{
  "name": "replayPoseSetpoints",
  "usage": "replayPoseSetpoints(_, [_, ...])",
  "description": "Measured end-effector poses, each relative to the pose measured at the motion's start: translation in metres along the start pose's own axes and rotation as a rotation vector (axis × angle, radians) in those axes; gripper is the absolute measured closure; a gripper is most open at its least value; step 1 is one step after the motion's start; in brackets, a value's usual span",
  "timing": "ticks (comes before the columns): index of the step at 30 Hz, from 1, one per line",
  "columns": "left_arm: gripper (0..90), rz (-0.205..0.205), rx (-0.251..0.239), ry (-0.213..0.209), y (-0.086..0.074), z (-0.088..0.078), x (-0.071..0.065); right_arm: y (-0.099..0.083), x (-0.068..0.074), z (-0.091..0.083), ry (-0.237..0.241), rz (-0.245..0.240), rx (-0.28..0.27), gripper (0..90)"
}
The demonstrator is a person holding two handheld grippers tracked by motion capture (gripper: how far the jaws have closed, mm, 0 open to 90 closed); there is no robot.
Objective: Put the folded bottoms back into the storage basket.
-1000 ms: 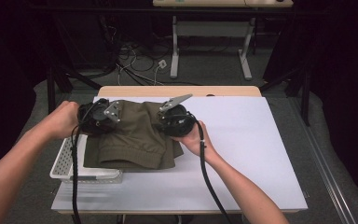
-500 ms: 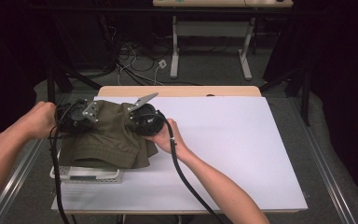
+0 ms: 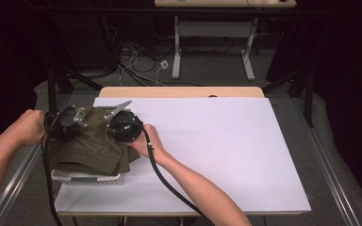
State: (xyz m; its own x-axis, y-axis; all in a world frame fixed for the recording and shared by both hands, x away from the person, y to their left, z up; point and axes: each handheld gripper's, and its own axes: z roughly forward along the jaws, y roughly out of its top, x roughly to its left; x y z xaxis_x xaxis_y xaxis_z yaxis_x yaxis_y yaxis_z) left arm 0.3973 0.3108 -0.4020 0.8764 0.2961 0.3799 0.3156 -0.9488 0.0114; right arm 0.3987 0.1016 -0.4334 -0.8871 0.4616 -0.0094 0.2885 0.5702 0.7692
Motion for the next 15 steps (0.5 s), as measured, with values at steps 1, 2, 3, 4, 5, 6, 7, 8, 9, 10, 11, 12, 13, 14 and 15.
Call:
replayPoseSetpoints(1, [84.0, -0.006, 0.006, 0.001, -0.001, 0.003, 0.0, 0.0, 0.001, 0.004, -0.007, -0.002, 0.005, 83.0])
replayPoseSetpoints(2, [84.0, -0.009, 0.006, 0.002, -0.002, 0.004, 0.0, -0.001, 0.001, 0.008, -0.007, 0.004, 0.009, 83.0])
replayPoseSetpoints(3, [84.0, -0.008, 0.013, -0.002, -0.003, 0.005, 0.0, -0.002, 0.001, 0.011, -0.007, 0.003, 0.013, 83.0])
replayPoseSetpoints(4, [84.0, -0.017, 0.01, 0.0, -0.004, 0.006, 0.0, -0.004, 0.001, 0.016, -0.006, 0.003, 0.026, 82.9])
replayPoseSetpoints(5, [84.0, -0.022, 0.023, 0.001, -0.005, 0.007, 0.001, -0.005, 0.001, 0.02, -0.005, 0.016, 0.035, 82.9])
replayPoseSetpoints(6, [84.0, -0.024, 0.027, 0.006, -0.005, 0.009, 0.0, -0.006, 0.001, 0.024, -0.003, 0.02, 0.036, 82.9])
replayPoseSetpoints(7, [84.0, -0.028, 0.03, 0.007, -0.006, 0.011, 0.0, -0.007, 0.001, 0.028, 0.004, 0.019, 0.049, 82.7])
replayPoseSetpoints(8, [83.9, -0.029, 0.035, 0.01, -0.005, 0.014, -0.001, -0.008, 0.002, 0.032, -0.008, 0.013, 0.059, 82.3])
replayPoseSetpoints(9, [83.9, -0.025, 0.029, 0.019, -0.005, 0.018, -0.003, -0.009, 0.003, 0.035, -0.019, 0.002, 0.069, 81.6])
replayPoseSetpoints(10, [83.9, -0.023, 0.033, 0.02, -0.005, 0.02, -0.004, -0.009, 0.003, 0.035, -0.023, -0.004, 0.074, 79.8])
replayPoseSetpoints(11, [83.9, -0.025, 0.023, 0.026, -0.005, 0.022, -0.006, -0.009, 0.003, 0.034, -0.025, -0.008, 0.084, 78.9])
replayPoseSetpoints(12, [83.9, -0.031, 0.014, 0.029, -0.006, 0.026, -0.006, -0.01, 0.002, 0.033, -0.025, -0.021, 0.082, 77.6])
replayPoseSetpoints(13, [83.9, -0.037, 0.009, 0.03, -0.006, 0.028, -0.006, -0.011, -0.001, 0.031, -0.024, -0.031, 0.081, 76.9])
replayPoseSetpoints(14, [83.9, -0.041, 0.01, 0.026, -0.006, 0.029, -0.006, -0.012, -0.003, 0.03, -0.023, -0.04, 0.089, 76.9])
replayPoseSetpoints(15, [83.9, -0.043, 0.01, 0.028, -0.006, 0.029, -0.006, -0.012, -0.004, 0.03, -0.021, -0.036, 0.09, 76.9])
